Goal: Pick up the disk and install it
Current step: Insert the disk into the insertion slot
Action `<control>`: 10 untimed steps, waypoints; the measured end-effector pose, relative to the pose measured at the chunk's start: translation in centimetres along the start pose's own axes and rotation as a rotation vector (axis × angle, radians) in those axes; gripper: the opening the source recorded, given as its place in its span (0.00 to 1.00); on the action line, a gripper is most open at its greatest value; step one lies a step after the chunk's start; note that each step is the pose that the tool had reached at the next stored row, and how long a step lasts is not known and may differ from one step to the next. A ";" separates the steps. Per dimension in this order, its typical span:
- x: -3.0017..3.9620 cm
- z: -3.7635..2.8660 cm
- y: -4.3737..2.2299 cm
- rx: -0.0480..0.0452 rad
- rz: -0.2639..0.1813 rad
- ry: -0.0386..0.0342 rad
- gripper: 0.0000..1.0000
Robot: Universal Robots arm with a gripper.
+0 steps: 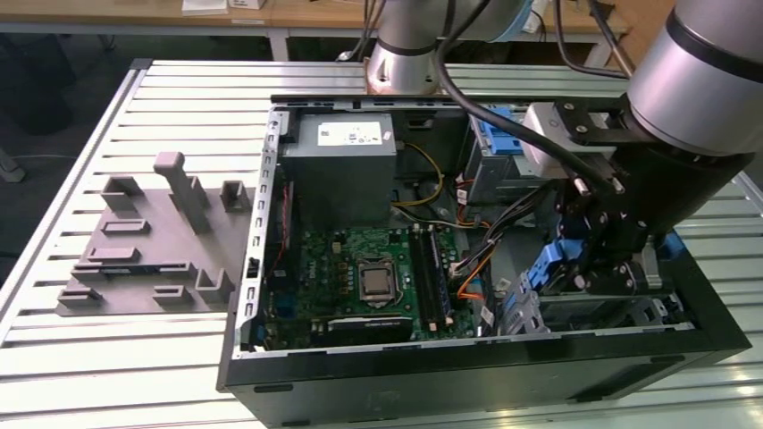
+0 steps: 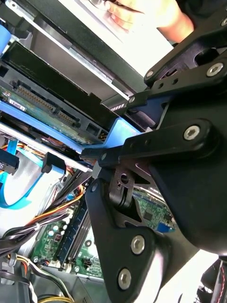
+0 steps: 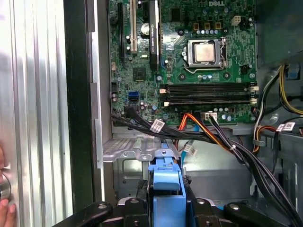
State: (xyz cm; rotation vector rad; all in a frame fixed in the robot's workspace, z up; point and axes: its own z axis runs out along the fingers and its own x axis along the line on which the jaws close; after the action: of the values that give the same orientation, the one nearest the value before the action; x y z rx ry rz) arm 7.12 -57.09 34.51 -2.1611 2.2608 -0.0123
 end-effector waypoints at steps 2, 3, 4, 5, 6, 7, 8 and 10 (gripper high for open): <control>0.01 0.15 0.00 0.0000 0.000 0.0001 0.36; 0.01 0.20 0.00 0.0000 0.000 0.0002 0.36; 0.01 0.22 0.00 0.0000 0.000 0.0002 0.36; 0.01 0.22 0.00 0.0000 0.000 0.0003 0.36; 0.01 0.23 0.00 0.0000 0.000 0.0003 0.36; 0.01 0.24 0.00 0.0000 0.000 0.0001 0.36; 0.01 0.25 0.00 0.0000 0.000 0.0000 0.36; 0.01 0.25 0.00 0.0000 0.000 0.0001 0.36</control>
State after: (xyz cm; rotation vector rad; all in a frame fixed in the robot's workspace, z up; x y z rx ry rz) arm 7.12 -57.11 34.26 -2.1611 2.2608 -0.0124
